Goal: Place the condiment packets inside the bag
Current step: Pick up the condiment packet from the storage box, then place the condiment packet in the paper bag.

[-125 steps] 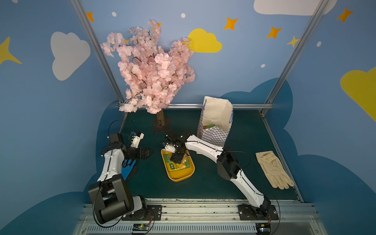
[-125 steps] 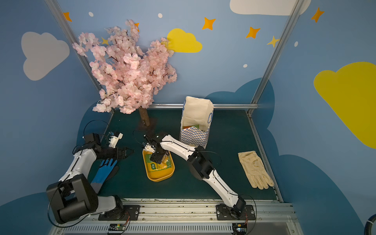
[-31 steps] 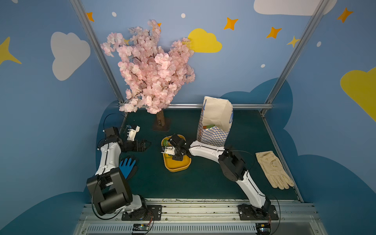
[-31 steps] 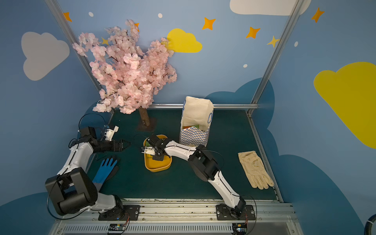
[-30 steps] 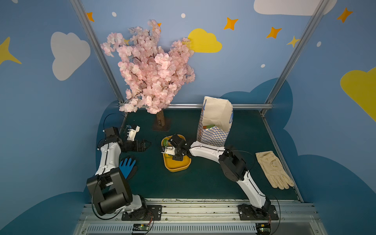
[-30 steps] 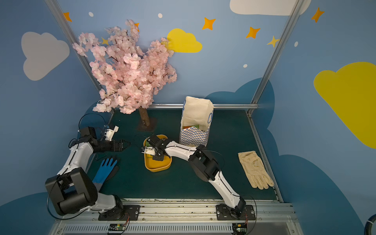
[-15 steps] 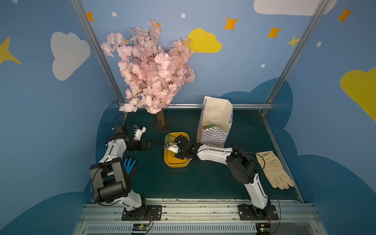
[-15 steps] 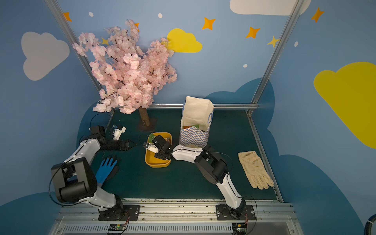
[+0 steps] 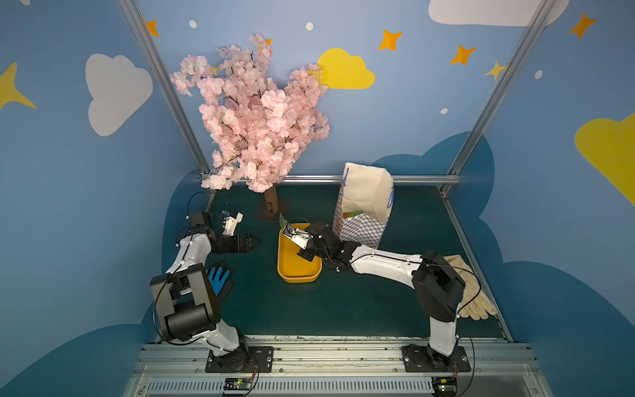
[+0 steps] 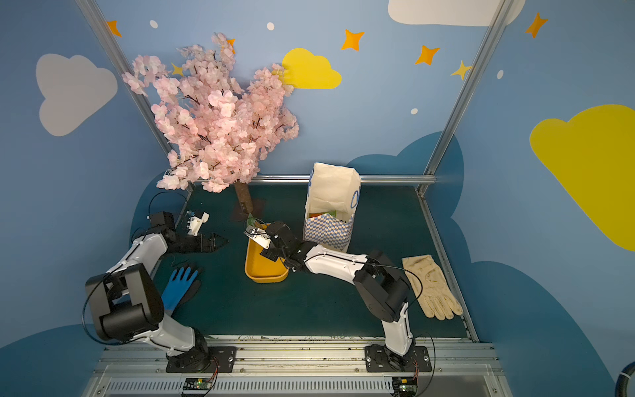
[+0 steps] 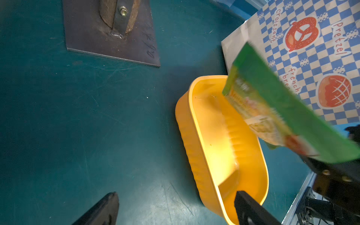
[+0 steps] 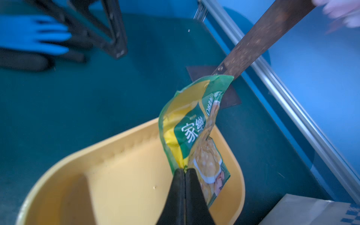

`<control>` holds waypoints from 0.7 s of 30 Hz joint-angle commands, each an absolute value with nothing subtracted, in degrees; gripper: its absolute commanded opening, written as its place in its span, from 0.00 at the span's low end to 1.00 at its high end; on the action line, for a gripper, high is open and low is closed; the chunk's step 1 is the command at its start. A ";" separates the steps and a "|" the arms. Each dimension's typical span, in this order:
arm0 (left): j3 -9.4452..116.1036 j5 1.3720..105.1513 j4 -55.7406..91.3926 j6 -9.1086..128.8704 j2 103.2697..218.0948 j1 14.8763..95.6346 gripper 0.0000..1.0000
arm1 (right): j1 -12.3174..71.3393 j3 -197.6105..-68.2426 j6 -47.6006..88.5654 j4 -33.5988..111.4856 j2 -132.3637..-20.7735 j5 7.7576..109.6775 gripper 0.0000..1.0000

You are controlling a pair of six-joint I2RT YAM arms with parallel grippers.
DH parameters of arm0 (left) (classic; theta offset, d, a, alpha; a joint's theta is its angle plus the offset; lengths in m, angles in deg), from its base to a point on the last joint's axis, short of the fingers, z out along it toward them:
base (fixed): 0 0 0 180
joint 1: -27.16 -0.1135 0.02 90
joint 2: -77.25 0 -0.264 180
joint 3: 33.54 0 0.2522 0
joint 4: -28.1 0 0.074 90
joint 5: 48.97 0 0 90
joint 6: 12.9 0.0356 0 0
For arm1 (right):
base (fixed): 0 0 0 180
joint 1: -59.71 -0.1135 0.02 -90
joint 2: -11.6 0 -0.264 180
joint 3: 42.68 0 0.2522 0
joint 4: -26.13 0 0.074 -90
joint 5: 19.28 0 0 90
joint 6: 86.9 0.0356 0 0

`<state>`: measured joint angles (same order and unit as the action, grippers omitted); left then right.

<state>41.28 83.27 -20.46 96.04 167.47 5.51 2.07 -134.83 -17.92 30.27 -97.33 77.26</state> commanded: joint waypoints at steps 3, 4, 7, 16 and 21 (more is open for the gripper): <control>40.19 85.23 -20.94 97.44 165.72 5.49 0.96 | 2.32 -131.46 -9.75 22.46 -92.29 74.19 0.00; 40.06 85.28 -20.98 97.48 165.52 5.43 0.96 | 2.32 -130.58 -9.97 20.14 -91.28 73.35 0.00; 39.47 85.32 -21.19 97.96 164.59 5.41 0.96 | 2.12 -124.77 -6.58 8.94 -87.29 72.51 0.00; 38.23 86.31 -22.08 99.62 162.29 5.51 0.96 | 1.27 -126.64 -5.00 18.40 -73.52 73.53 0.00; 38.23 86.56 -22.95 100.40 161.74 6.13 0.96 | 1.88 -129.58 -4.99 25.55 -67.05 78.08 0.00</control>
<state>38.55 85.04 -21.03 98.75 162.72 5.77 1.61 -127.02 -5.87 20.80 -70.14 74.64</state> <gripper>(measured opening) 0.961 0.049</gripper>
